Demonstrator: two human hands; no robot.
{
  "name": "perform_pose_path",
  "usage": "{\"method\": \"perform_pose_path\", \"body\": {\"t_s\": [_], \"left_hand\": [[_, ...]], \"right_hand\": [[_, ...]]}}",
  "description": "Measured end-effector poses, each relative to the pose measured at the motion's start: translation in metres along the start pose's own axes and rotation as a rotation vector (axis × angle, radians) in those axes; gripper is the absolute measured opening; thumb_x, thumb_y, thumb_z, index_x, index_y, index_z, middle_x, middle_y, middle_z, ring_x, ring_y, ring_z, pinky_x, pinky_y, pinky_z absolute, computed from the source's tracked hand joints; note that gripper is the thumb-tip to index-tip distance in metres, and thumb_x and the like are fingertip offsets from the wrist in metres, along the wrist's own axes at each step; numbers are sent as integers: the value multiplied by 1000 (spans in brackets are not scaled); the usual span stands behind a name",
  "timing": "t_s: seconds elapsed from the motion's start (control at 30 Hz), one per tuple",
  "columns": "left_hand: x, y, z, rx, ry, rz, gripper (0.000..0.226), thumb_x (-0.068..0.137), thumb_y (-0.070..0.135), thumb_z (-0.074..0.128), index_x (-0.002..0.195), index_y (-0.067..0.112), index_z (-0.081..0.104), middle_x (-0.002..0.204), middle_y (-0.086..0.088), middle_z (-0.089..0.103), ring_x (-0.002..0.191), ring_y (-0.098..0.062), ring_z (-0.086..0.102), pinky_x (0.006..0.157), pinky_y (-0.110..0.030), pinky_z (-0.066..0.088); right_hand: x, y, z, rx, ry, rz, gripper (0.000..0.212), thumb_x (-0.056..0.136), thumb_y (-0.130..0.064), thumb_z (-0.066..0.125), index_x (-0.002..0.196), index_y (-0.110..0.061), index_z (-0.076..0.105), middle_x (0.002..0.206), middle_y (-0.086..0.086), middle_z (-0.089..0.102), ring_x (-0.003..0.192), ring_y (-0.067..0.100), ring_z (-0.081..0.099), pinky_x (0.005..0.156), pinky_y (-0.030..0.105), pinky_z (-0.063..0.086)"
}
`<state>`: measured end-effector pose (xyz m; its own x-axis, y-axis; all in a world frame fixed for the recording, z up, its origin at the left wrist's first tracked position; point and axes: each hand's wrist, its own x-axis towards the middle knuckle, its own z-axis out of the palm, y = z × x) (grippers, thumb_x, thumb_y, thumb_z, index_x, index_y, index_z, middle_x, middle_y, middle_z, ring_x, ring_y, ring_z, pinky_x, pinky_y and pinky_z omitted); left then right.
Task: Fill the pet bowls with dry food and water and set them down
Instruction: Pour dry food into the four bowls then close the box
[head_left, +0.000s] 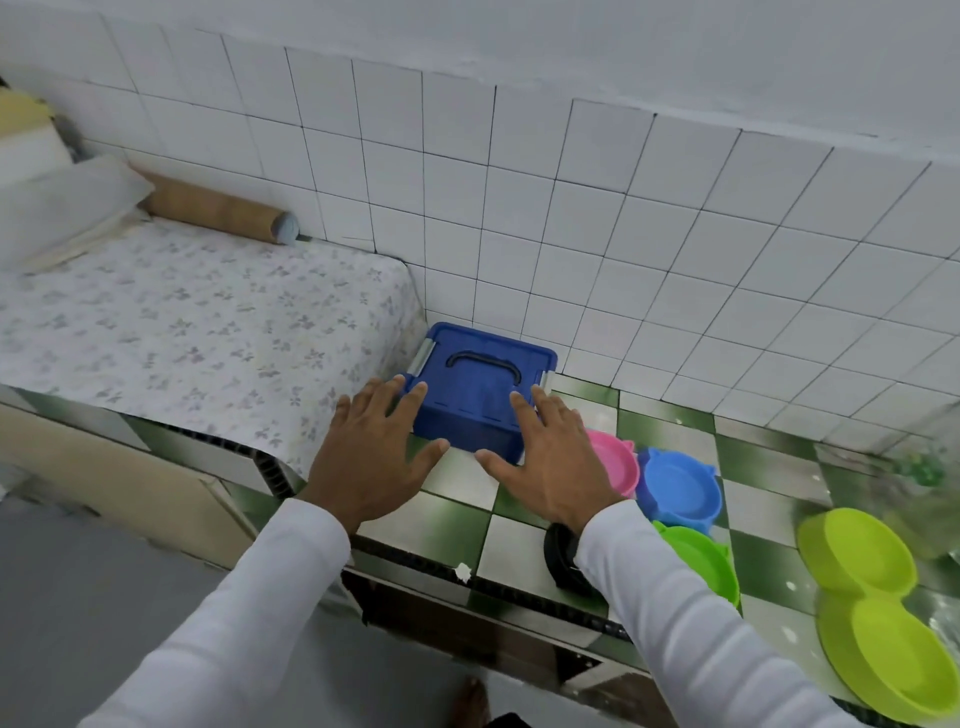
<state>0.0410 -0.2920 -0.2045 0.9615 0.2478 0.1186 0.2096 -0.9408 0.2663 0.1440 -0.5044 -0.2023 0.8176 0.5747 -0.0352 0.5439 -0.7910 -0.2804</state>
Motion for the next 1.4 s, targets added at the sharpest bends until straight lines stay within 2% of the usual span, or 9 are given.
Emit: {"method": "perform_pose_path", "body": {"t_s": [0.2,0.5,0.73,1.03,1.23,1.4], "left_hand": [[42,-18,6,1,-21,11,92,87,78,22,160,23,33,165,-8,33,153,-34,26,124,-58,23],[101,-40,16,7,-70,16,94,87,80,20,160,23,29,165,-8,32,154,-34,26,124,-57,23],[129,-53,28,-9,-89,99,86,92,75,31,155,17,38,158,-12,42,145,-36,39,117,-59,36],[171,-70,41,-42,-171,124,90,90,77,25,161,22,27,165,-8,32,151,-30,29,124,-52,27],[194,-83,50,-64,-214,119,75,101,62,42,161,20,29,166,-7,31,152,-29,28,126,-46,23],[206,-83,60,-98,-273,65,69,103,55,46,160,20,30,164,-4,33,149,-28,33,121,-47,33]], "right_hand": [[41,-1,4,12,-22,32,93,90,-78,38,162,-26,10,170,5,3,156,27,2,127,47,9],[91,7,6,18,-14,67,93,91,-78,38,162,-24,12,170,6,4,156,29,3,127,48,10],[114,11,9,15,-48,124,93,92,-78,38,162,-24,8,170,5,1,156,29,1,127,47,8],[139,12,18,19,-67,227,92,92,-76,39,162,-24,9,170,8,2,156,30,3,127,46,9],[157,13,30,16,-94,288,92,92,-77,38,162,-23,10,170,9,5,156,32,7,127,46,13],[163,19,45,65,-103,363,87,94,-71,45,160,-23,17,169,9,9,154,34,11,124,48,23]]}}
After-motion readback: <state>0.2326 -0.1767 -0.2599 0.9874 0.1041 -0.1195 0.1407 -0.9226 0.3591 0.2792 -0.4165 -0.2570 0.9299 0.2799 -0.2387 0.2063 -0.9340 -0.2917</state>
